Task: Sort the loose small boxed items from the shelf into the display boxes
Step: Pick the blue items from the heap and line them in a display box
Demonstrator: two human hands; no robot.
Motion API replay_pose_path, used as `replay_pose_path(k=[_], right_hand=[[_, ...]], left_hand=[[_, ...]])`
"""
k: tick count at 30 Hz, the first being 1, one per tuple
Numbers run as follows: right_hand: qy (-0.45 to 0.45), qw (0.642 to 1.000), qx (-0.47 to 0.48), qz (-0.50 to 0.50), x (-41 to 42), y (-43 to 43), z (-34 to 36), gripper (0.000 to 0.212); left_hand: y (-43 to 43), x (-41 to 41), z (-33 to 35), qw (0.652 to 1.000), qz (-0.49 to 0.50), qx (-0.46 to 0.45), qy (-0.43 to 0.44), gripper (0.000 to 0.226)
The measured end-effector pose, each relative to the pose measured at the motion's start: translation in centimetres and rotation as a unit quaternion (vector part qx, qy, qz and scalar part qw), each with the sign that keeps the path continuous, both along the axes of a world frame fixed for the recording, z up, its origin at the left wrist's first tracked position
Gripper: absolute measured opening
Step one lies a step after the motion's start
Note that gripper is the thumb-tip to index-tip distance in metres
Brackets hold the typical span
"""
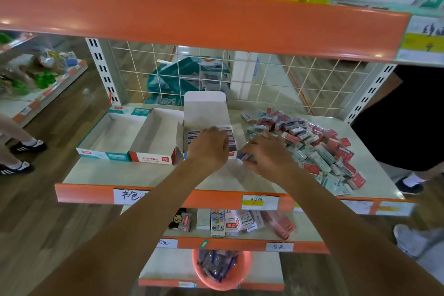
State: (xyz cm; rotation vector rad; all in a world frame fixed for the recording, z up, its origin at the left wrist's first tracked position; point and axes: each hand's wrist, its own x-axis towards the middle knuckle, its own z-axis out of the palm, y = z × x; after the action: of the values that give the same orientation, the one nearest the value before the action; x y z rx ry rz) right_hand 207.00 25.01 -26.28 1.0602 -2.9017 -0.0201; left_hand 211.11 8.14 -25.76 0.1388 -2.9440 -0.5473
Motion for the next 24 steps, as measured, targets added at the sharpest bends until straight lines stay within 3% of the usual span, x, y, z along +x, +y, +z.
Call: replay_pose_path(k=[11,17,24], right_hand=[[0.027,0.996,-0.034,0.072,0.7,-0.1,-0.5,0.023],[-0.070,0.967,-0.243,0.028,0.8,-1.4,1.0,0.023],[-0.125,0.927,-0.340,-0.099,0.2,-4.0,2.7,0.014]], left_hand=[[-1.0,1.0,0.2,1.000,-0.003,0.010,0.008,0.019],[-1.6,1.5,0.3,1.000,0.014,0.004,0.014,0.024],[-2.4,2.0,0.2,1.000,0.020,-0.007,0.006,0.029]])
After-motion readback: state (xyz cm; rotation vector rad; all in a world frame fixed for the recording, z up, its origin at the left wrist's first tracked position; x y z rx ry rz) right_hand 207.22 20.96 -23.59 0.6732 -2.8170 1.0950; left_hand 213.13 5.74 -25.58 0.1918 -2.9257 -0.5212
